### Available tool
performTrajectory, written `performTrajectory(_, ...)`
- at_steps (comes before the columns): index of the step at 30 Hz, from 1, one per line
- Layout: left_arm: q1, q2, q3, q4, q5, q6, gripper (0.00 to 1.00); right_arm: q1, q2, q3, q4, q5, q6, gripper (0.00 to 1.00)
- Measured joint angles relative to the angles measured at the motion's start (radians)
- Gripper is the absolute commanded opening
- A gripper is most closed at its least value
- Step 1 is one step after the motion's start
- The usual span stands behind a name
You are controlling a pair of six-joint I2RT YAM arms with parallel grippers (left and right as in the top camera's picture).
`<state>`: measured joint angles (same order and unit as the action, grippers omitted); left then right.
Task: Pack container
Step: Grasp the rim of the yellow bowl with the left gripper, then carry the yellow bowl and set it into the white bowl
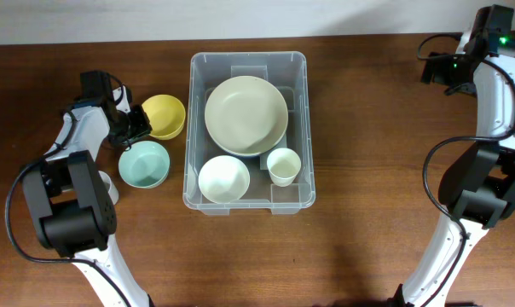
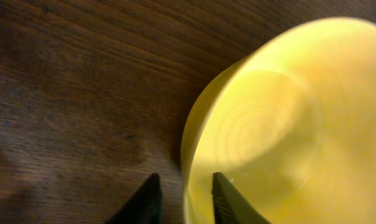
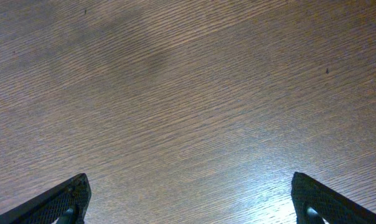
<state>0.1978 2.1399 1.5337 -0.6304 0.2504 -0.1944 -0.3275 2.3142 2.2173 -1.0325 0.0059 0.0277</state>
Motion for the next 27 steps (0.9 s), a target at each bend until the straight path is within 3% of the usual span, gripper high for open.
performTrajectory(3, 0.000, 0.000, 0.000, 0.000, 0.000, 0.003, 0.10, 0.000, 0.000, 0.000, 0.000, 0.000, -0.001, 0.99)
performTrajectory(10, 0.000, 0.000, 0.000, 0.000, -0.004, 0.004, 0.01, 0.000, 0.000, 0.000, 0.000, 0.000, -0.001, 0.99)
performTrajectory(20, 0.000, 0.000, 0.018, -0.003, -0.010, 0.015, 0.00, 0.000, 0.000, 0.000, 0.000, 0.000, 0.000, 0.99)
performTrajectory(27, 0.000, -0.012, 0.158, -0.079, -0.089, 0.022, 0.01, 0.000, 0.000, 0.000, 0.000, 0.000, 0.000, 0.99)
